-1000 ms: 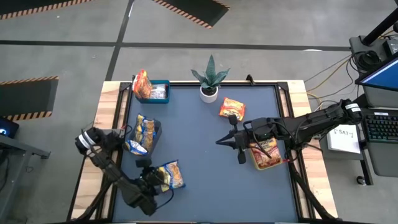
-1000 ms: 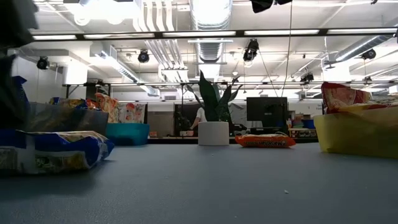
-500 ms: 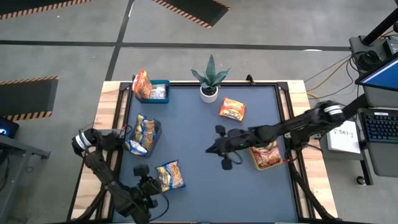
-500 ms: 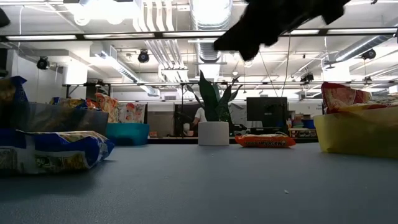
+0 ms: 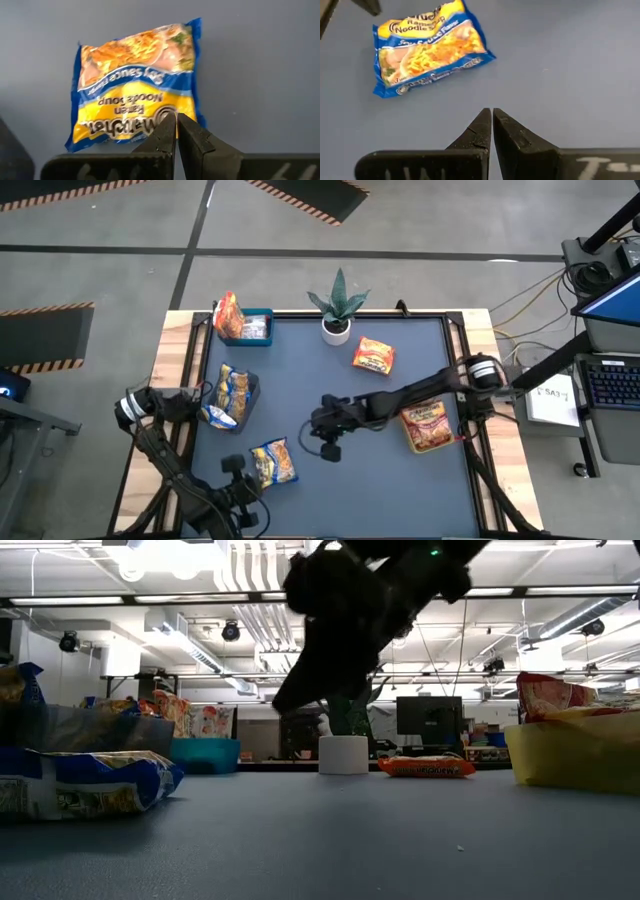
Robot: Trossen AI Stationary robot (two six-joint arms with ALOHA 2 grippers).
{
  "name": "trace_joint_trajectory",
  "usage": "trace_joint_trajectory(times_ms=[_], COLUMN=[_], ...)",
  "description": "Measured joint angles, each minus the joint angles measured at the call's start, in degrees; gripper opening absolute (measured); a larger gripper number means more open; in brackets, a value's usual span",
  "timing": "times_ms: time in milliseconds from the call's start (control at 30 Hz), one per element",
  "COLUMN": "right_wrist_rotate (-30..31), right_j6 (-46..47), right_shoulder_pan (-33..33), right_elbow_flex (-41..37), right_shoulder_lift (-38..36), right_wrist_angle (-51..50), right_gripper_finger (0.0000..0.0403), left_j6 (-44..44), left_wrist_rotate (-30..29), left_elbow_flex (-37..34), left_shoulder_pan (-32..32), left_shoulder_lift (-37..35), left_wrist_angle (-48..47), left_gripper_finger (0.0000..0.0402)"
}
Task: Sort Maruchan noodles
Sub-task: Put the blue noodle pack into the black bin
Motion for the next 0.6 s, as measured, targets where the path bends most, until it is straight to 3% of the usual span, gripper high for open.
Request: trace_joint_trajectory(times_ms=[300, 600], right_wrist_rotate=[-5.5, -5.4], right_j6=[2.3, 9.5], right_shoulder_pan=[0.0, -0.2], right_elbow_flex=[8.6, 11.1], right_shoulder_lift=[8.2, 10.4], right_wrist_angle=[0.2, 1.3], right_gripper_finger=[0.0032, 0.0148], left_j6=[-3.9, -5.8], left_wrist_rotate=[-1.3, -3.2], left_elbow_flex=[-3.3, -5.0], left_shoulder_pan=[0.0, 0.4], left_shoulder_lift=[1.4, 1.8], left_wrist_angle=[0.9, 1.3], left_gripper_finger=[0.0, 0.0])
